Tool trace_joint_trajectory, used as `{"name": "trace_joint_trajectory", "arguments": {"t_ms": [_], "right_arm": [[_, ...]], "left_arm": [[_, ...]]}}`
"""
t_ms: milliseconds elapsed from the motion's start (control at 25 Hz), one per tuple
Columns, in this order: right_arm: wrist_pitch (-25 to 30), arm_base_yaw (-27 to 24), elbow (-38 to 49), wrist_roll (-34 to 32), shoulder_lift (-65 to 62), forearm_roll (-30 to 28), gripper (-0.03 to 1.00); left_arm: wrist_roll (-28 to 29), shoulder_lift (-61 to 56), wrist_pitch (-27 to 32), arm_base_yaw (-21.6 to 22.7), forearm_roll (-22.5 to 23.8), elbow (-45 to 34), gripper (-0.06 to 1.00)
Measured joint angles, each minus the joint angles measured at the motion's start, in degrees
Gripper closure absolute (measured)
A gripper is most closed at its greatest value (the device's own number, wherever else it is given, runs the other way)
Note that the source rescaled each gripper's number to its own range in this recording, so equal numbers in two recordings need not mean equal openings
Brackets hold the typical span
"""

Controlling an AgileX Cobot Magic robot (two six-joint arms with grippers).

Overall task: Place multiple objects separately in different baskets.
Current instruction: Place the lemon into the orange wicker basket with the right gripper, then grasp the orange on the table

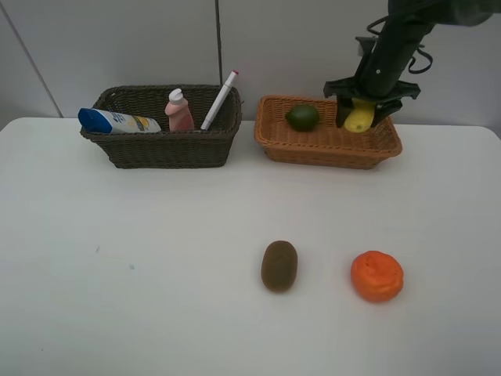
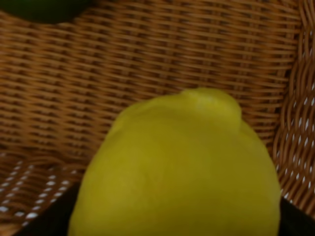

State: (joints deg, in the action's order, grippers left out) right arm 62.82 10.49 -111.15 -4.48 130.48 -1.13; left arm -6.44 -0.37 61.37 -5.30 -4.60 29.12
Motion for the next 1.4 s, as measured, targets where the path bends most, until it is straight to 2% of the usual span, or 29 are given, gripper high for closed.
{"name": "trace_joint_trajectory", "arguments": {"t_ms": [160, 200, 240, 280, 360, 440, 560, 680, 840, 1080, 1160, 1400], "right_arm": [[-1.0, -2.7, -1.3, 1.6, 3.7, 2.2, 0.77], [-1.3, -2.9, -1.4, 1.6, 3.9, 1.8, 0.64], [-1.4, -3.1, -1.4, 1.6, 3.9, 1.6, 0.39], [-1.4, -3.1, -1.4, 1.6, 3.8, 1.6, 0.22], [-0.9, -3.1, -1.7, 1.6, 3.6, 1.6, 0.08], [1.0, -3.1, -1.8, 1.6, 3.3, 1.6, 0.02], [5.8, -3.1, -1.8, 1.1, 1.6, 2.1, 0.01], [6.2, -2.7, 2.0, 0.6, -3.2, 3.4, 0.01], [6.6, -1.8, 13.4, -0.5, -13.3, 4.1, 0.01], [6.8, -0.7, 37.0, -1.8, -31.1, 2.2, 0.01], [5.5, -0.6, 44.4, -2.1, -36.3, 2.2, 0.01], [-5.2, 1.9, 58.6, -2.1, -42.2, 2.3, 0.01]], "left_arm": [[0.0, 0.0, 0.0, 0.0, 0.0, 0.0, -0.06], [0.0, 0.0, 0.0, 0.0, 0.0, 0.0, -0.06], [0.0, 0.0, 0.0, 0.0, 0.0, 0.0, -0.06], [0.0, 0.0, 0.0, 0.0, 0.0, 0.0, -0.06], [0.0, 0.0, 0.0, 0.0, 0.0, 0.0, -0.06], [0.0, 0.0, 0.0, 0.0, 0.0, 0.0, -0.06], [0.0, 0.0, 0.0, 0.0, 0.0, 0.0, -0.06], [0.0, 0.0, 0.0, 0.0, 0.0, 0.0, -0.06], [0.0, 0.0, 0.0, 0.0, 0.0, 0.0, -0.06], [0.0, 0.0, 0.0, 0.0, 0.0, 0.0, -0.06], [0.0, 0.0, 0.0, 0.0, 0.0, 0.0, -0.06], [0.0, 0.0, 0.0, 0.0, 0.0, 0.0, -0.06]]}}
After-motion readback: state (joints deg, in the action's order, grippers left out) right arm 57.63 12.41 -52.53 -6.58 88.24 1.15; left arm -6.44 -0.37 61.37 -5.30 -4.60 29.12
